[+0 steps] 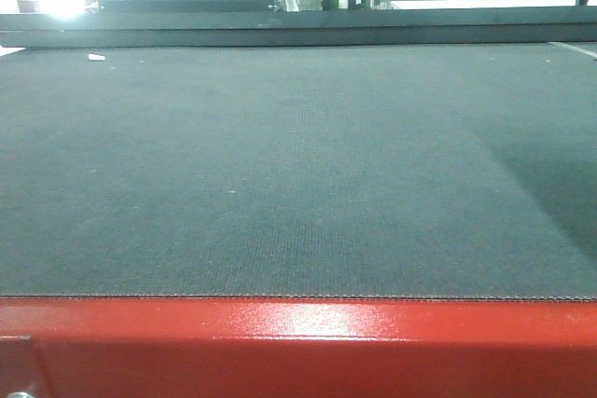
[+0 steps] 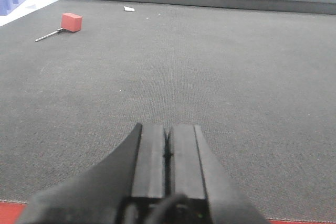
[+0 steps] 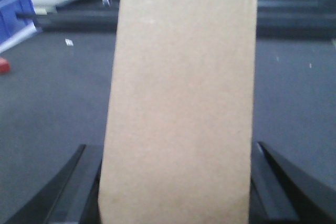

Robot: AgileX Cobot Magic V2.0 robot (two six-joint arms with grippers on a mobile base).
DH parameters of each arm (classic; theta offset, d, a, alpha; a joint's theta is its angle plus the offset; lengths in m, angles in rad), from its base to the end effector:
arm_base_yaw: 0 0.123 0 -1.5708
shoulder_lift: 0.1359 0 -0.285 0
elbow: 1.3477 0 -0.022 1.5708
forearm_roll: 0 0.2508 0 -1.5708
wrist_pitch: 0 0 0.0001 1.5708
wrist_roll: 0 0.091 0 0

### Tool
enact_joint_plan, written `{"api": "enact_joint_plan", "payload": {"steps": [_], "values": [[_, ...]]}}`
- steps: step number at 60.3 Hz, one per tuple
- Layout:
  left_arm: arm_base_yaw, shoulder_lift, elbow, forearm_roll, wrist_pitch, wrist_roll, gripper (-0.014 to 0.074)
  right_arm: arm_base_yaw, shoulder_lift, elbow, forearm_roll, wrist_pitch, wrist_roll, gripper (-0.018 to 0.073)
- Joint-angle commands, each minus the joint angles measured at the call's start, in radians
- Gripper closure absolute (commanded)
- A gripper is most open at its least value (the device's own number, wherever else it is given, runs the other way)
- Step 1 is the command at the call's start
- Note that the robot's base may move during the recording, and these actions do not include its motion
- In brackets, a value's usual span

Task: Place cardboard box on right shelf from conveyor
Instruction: 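Lift the tan box off the conveyor with the right gripper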

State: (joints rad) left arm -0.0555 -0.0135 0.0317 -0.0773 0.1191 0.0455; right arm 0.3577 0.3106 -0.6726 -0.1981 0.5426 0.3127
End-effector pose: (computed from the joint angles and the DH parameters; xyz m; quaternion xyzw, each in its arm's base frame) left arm 0.0566 -0.0040 0.1924 0.0119 0.7244 -0.0332 0.6885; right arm 0.0496 0.0087 0.3670 -0.0448 0.7349 0.1309 0.6639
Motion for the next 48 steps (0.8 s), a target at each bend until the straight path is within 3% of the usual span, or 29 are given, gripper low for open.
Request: {"api": "enact_joint_plan", "payload": {"steps": [1,13,48], "values": [[-0.008,-0.013,0.008,-0.006,-0.086,0.0,0.0713,-0.005,-0.063,0.013,-0.015,-0.158,-0.012,0.0499],[-0.008,-0.013,0.008,-0.006,-0.086,0.0,0.0713,-0.005,-0.152,0.079,-0.015,-0.208,-0.012,0.0499],[-0.008,-0.013,0.008,-0.006,-0.086,0.0,0.0713,-0.005,-0.152,0.081,-0.015,-0.198,-0.012,0.0499]]}}
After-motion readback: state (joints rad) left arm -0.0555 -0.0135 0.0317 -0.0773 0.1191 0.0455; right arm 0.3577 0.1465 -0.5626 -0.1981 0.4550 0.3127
